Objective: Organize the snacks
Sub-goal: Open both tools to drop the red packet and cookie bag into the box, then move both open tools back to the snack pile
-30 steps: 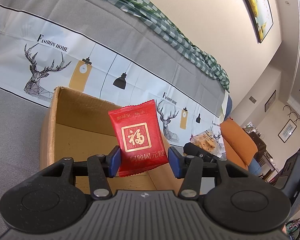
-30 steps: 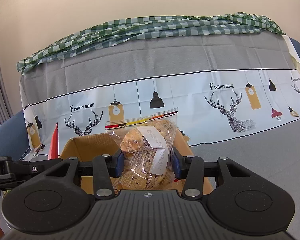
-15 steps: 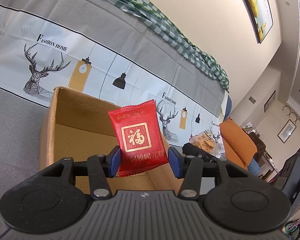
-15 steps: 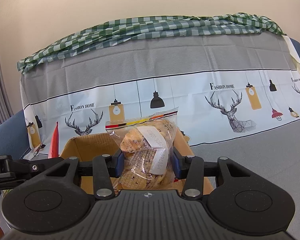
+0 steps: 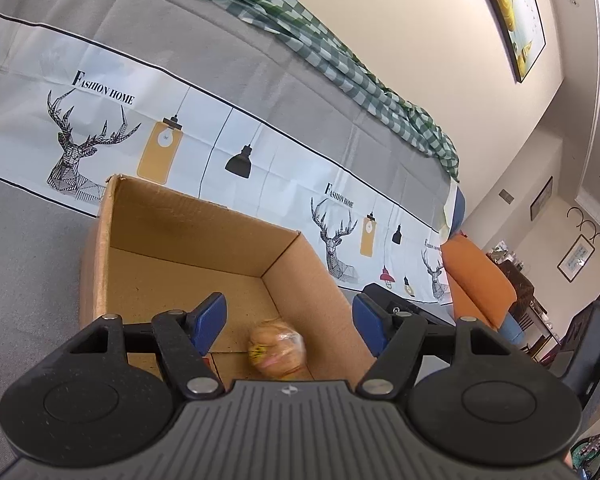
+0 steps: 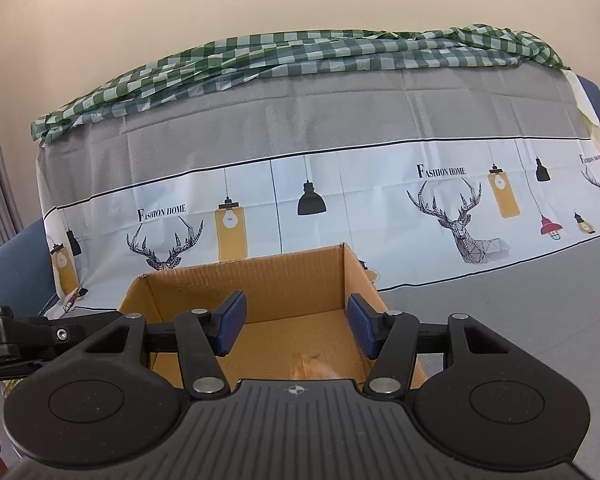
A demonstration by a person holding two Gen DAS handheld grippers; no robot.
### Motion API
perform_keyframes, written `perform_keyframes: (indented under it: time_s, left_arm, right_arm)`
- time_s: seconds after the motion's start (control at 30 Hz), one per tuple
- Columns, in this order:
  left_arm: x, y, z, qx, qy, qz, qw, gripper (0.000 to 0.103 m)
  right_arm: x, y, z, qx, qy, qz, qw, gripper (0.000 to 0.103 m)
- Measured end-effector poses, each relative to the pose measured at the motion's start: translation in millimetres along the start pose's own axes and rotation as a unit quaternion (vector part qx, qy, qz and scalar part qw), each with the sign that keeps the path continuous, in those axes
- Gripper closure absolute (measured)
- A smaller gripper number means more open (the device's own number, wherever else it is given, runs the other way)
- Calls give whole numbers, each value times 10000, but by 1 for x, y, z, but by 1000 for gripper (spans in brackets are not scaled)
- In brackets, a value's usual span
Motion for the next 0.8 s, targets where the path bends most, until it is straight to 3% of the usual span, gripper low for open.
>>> perform_keyframes:
  time_s: [0.17, 0.4, 0.6, 0.7, 0.8]
  left_arm:
    - [1, 0, 0, -24, 10, 20, 10000, 34]
    - [14, -4, -7, -141, -136, 162, 9997, 65]
    - [39, -15, -41, 357, -245, 80, 9990, 67]
    - [62, -30, -69, 664, -438, 174, 9967, 67]
    - [90, -41, -99, 658, -825, 291, 9940, 65]
  right_arm:
    - [0, 0, -2, 47, 31, 24, 10000, 45]
    - [0, -1, -9, -108, -18, 87, 9999, 45]
    - [6, -2, -30, -161, -188, 215, 9995, 55]
    - [12, -1, -45, -173, -339, 271, 9989, 56]
    - [17, 0, -62, -136, -533, 298, 9980, 56]
Point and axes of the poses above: each gripper's, at about its wrist camera, not at the fingertips, and x roughly against the way its jaws point, z to its right, y to its underside, the point moved 8 cm from there along -x, roughly the way its jaws point
